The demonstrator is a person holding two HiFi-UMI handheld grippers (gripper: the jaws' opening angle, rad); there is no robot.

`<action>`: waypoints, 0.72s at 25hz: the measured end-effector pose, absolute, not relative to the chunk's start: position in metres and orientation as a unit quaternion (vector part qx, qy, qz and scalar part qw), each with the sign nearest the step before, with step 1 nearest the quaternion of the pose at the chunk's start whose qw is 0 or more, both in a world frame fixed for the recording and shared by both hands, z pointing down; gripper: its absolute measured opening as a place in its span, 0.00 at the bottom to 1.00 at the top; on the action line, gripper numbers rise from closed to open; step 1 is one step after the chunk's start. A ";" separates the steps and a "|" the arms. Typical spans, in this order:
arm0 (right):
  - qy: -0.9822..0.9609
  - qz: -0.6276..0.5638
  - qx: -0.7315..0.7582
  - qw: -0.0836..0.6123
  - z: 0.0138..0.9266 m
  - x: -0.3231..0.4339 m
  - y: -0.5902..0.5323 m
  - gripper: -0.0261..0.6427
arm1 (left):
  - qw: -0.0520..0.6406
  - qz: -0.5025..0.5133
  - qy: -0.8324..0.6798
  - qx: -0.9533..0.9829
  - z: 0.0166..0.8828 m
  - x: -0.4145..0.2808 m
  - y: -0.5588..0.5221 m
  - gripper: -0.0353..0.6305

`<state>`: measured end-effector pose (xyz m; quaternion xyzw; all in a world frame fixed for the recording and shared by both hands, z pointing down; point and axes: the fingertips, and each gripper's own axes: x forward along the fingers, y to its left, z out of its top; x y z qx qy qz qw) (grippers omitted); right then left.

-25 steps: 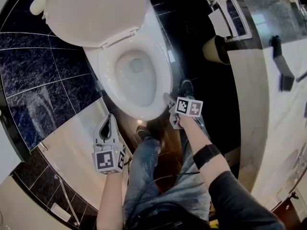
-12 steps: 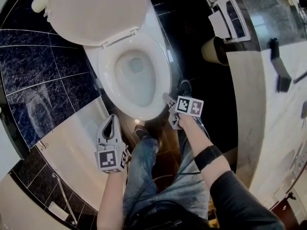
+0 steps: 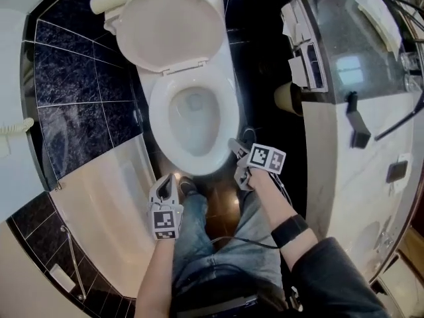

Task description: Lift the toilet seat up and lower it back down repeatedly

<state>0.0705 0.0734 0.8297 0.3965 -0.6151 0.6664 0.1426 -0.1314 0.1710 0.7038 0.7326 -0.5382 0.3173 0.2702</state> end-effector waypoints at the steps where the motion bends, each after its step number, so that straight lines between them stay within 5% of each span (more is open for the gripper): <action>1: -0.617 0.665 0.395 0.145 0.818 0.069 0.068 0.24 | 0.284 0.321 -0.538 0.726 0.707 -0.132 0.178 0.05; 7: -0.632 0.656 0.386 0.142 0.754 0.060 0.030 0.25 | 0.371 0.296 -0.541 0.694 0.729 -0.115 0.183 0.05; 18: -0.641 0.656 0.377 0.125 0.703 0.046 -0.014 0.25 | 0.344 0.217 -0.599 0.690 0.677 -0.118 0.085 0.05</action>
